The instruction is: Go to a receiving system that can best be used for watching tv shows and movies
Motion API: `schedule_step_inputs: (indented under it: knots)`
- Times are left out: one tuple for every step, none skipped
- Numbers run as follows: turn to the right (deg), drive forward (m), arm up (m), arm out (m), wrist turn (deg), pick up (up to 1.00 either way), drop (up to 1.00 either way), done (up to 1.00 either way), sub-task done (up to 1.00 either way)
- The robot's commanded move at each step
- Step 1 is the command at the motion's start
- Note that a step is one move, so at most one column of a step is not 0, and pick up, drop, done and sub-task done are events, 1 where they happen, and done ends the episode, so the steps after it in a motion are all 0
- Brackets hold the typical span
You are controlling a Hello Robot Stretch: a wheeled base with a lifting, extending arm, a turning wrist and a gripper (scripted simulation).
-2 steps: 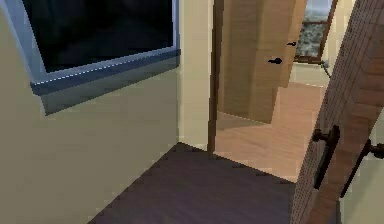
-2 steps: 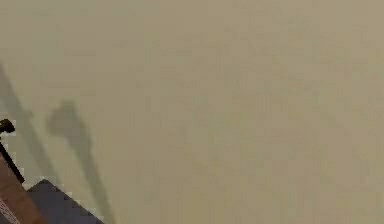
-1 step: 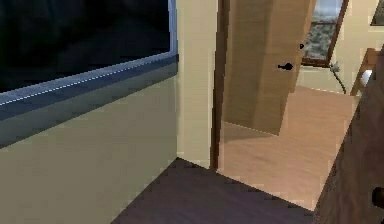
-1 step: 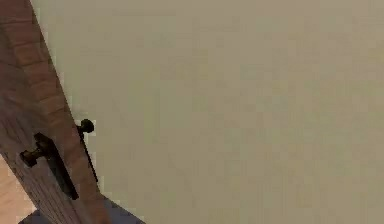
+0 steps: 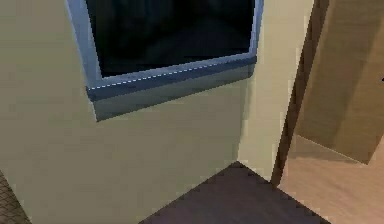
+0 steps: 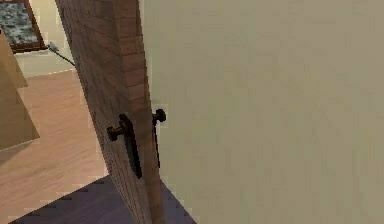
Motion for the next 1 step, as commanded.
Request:
schedule_step_inputs:
  knots:
    - [0.0, 0.00, 0.00, 0.00, 0.0, 0.00, 0.00, 1.00, 0.00]
